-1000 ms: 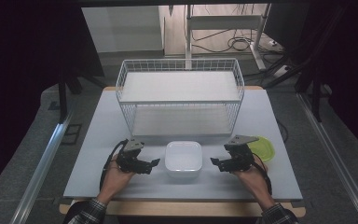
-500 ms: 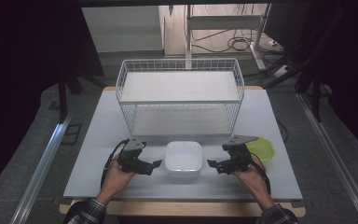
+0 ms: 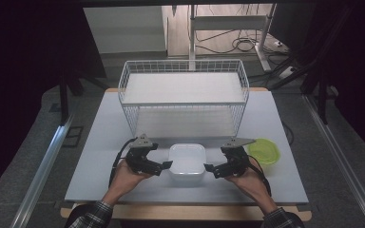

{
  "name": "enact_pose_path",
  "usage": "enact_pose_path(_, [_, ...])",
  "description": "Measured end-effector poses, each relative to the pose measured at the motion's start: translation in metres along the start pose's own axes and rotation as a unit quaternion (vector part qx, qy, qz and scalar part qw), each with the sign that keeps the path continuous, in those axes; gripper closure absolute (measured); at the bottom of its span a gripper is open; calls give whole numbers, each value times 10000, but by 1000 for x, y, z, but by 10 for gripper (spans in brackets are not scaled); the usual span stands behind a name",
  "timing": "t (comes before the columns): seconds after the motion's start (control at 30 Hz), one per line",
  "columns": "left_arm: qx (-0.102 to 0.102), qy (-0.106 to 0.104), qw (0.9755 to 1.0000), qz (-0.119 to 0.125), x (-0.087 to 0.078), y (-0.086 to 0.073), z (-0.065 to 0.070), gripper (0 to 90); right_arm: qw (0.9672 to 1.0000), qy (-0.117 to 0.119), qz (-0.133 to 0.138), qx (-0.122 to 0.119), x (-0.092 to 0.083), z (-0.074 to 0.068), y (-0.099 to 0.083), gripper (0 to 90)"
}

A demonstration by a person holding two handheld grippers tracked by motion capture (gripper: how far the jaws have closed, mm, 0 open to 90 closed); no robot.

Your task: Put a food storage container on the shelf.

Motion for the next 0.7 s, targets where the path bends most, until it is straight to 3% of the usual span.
enact_pose_path(0.27, [-61,-100,9999,-78,11,1,-3,115,9992,263,-96,281,5,-11,11,137])
enact_pose_path(0.47, [1,-399,9988,-290,23,-2,4,128,9978,452,-303,376,19,-16,11,175])
enact_pose_path(0.57, [-158,-669,9971,-336,27,-4,10,130,9957,665,-332,551,21,-17,10,217])
enact_pose_path(0.7, [-289,-731,9961,-396,26,-6,12,148,9930,871,-393,699,21,-21,9,279])
Point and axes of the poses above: each handheld gripper's, and its own axes: x roughly forward along the jaws, y roughly out of its top, z roughly to its right, the point moved 10 cm from there along x, roughly forward along the jaws, and after that the axes turned 1 degree about x, right-handed, at the moved point
